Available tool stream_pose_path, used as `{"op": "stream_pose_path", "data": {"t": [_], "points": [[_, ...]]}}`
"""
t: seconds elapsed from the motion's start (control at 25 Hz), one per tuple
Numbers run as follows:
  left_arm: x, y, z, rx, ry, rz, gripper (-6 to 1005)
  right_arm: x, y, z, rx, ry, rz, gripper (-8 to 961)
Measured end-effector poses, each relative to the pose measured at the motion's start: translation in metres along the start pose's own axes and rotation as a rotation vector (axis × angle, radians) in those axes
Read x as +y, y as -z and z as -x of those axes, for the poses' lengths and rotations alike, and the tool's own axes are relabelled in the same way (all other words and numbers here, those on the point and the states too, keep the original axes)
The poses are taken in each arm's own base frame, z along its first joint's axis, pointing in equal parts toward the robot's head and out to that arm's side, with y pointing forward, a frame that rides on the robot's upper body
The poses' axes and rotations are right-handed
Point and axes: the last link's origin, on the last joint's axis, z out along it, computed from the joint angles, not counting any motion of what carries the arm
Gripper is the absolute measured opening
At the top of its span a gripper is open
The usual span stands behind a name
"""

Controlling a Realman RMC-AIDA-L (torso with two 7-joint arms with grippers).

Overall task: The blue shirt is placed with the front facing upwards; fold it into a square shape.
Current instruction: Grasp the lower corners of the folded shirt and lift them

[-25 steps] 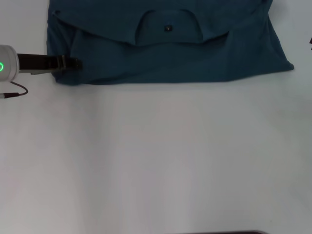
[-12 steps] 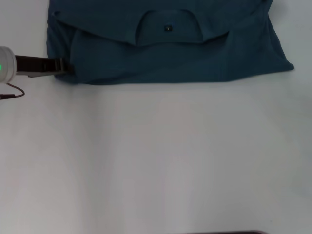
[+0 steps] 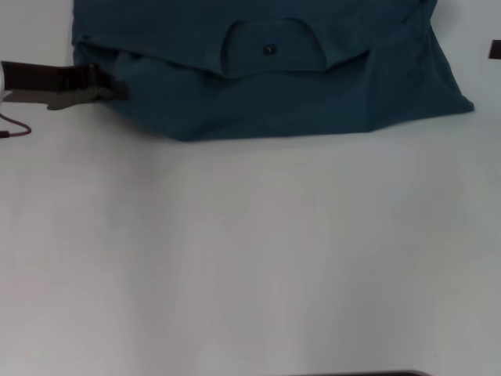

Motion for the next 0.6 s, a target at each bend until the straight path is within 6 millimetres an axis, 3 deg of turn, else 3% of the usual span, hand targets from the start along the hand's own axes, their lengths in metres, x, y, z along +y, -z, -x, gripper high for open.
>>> {"op": "stream_pose_path", "data": {"t": [0.28, 0.44, 0.6], "points": [[0.003, 0.0, -0.005, 0.008, 0.036, 0.0, 7, 0.005, -0.044, 0.016, 0.149, -0.007, -0.124, 750], [0.008, -0.001, -0.011, 0.012, 0.029, 0.006, 7, 0.011, -0.054, 0.024, 0.185, -0.008, -0.144, 750], [0.011, -0.001, -0.016, 0.015, 0.016, 0.008, 8, 0.013, -0.059, 0.02, 0.259, -0.008, -0.179, 750]]}}
